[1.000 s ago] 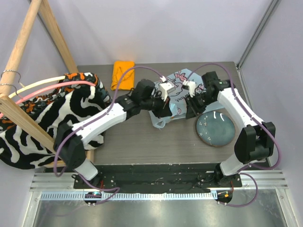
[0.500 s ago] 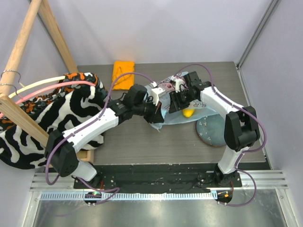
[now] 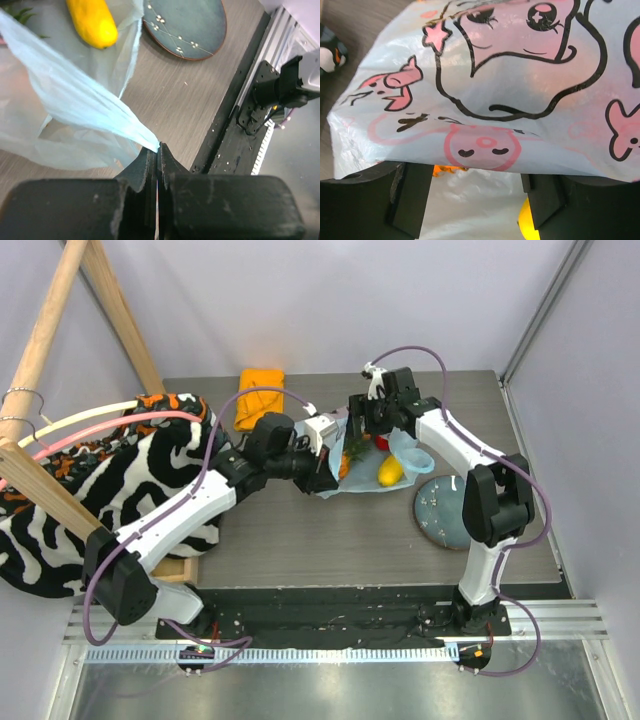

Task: Take the fake fruits out of the plastic bag
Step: Adjust the plastic bag at the center of the board.

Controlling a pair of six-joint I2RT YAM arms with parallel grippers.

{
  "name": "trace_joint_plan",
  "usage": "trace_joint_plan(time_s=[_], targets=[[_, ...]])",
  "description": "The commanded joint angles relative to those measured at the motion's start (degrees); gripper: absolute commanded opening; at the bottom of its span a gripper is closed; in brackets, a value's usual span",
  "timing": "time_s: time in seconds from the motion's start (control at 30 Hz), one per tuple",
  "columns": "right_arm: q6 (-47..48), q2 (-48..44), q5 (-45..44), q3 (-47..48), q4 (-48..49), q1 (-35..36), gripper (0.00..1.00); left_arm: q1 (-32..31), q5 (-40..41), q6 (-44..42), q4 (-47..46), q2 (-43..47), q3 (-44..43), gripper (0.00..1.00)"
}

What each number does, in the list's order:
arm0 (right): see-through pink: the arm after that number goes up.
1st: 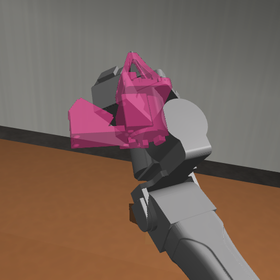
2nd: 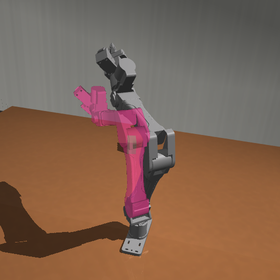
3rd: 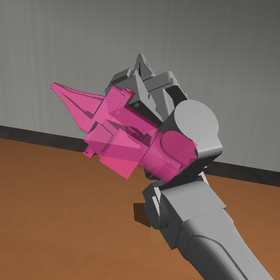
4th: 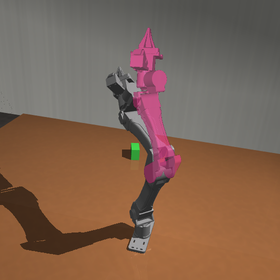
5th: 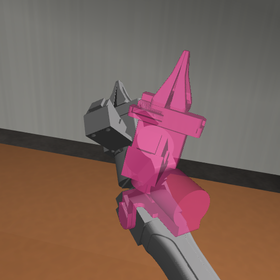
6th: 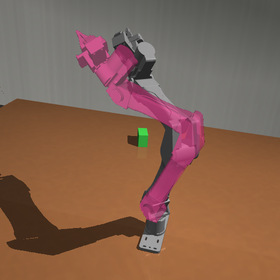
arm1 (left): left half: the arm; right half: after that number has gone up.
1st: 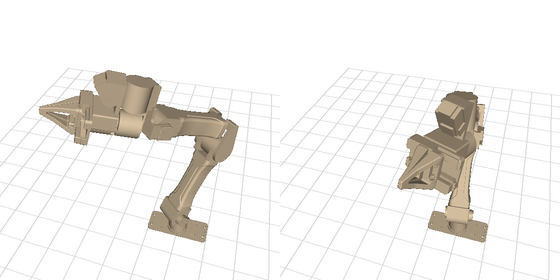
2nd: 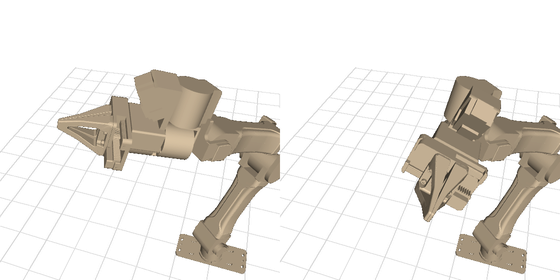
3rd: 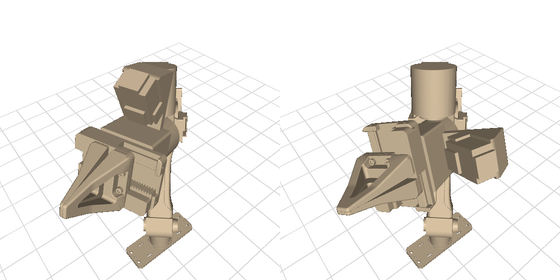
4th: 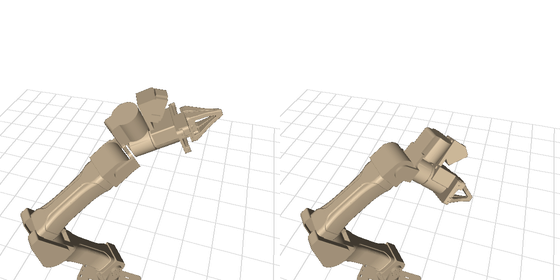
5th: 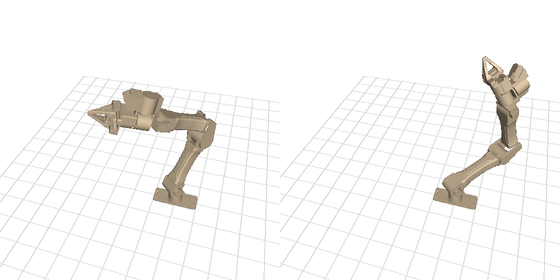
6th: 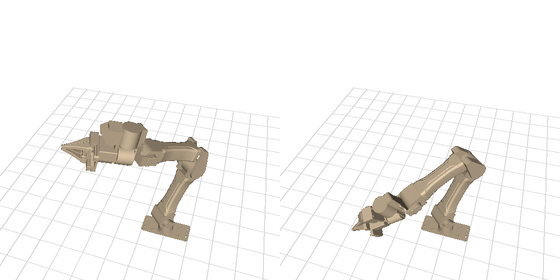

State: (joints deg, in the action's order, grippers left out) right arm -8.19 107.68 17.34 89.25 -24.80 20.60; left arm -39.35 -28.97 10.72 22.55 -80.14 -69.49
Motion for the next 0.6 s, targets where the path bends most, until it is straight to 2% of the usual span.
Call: trace_joint_plan(time_s=[0.0, 0.17, 0.23, 0.33, 0.57], targets=[[-3.05, -0.62, -2.75, 3.90, 4.78, 0.41, 0.73, 2.26, 1.11, 2.98, -4.34, 2.88, 2.43, 0.00], [-10.88, -12.74, -2.14, -3.55, 1.87, 1.89, 0.72, 6.21, 3.57, 10.36, -8.56, 2.71, 2.70, 0.00], [-14.99, -16.43, 1.27, -5.93, -1.03, 1.99, 0.68, 8.41, 3.66, 12.99, -10.59, 1.39, 2.09, 0.00], [-16.34, -18.81, 7.34, -8.56, -3.68, 2.77, 0.62, 10.17, 3.13, 16.78, -12.35, -0.89, 0.33, 0.00], [-20.55, -14.00, 12.10, -14.54, -0.26, 3.48, 0.54, 10.35, 1.73, 19.51, -16.12, -3.62, -1.17, 0.00]])
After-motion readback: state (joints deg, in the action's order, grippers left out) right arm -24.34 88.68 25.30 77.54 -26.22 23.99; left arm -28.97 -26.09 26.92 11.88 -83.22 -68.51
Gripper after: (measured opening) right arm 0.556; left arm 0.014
